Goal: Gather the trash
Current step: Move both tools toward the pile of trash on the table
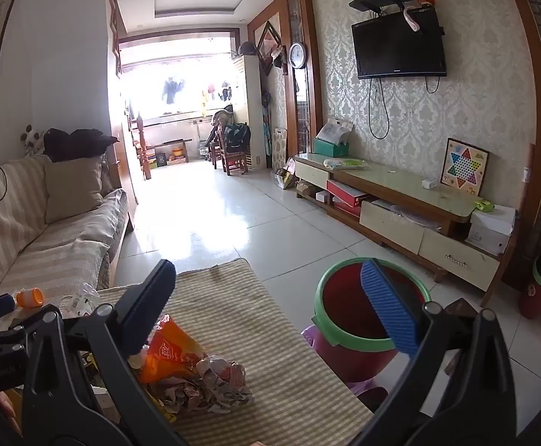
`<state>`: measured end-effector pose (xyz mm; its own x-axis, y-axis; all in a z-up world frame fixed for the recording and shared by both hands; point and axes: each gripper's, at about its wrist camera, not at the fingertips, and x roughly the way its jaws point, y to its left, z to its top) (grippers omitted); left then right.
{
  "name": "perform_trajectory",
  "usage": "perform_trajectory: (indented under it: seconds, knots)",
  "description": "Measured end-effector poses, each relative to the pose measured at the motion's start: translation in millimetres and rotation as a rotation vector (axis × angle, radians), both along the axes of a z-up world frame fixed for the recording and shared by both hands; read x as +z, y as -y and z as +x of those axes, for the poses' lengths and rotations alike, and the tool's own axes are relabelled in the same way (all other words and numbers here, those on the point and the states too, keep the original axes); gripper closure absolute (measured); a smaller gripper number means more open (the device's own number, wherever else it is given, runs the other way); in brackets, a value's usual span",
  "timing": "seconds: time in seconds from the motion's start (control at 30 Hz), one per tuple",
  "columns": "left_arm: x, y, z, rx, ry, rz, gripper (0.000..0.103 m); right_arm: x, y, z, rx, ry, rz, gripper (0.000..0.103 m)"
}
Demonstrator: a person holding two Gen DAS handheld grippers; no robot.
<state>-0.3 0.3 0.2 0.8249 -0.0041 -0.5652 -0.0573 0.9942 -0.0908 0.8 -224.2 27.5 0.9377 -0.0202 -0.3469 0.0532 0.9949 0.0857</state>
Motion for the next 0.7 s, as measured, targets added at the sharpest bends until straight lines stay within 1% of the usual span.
perform_trajectory:
  seconds: [0.6, 0.7]
  knots:
    - [1.4, 1.2, -1.5, -0.005, -0.003, -0.008, 0.008, 1.7, 3.1, -1.5, -0.003, 0.003, -0.001, 0.005]
    - [0.1, -0.2, -0.2, 0.002, -0.003, -0.013, 0.008, -1.9, 6.9, -3.8, -0.002, 0.002, 0.003, 0.005]
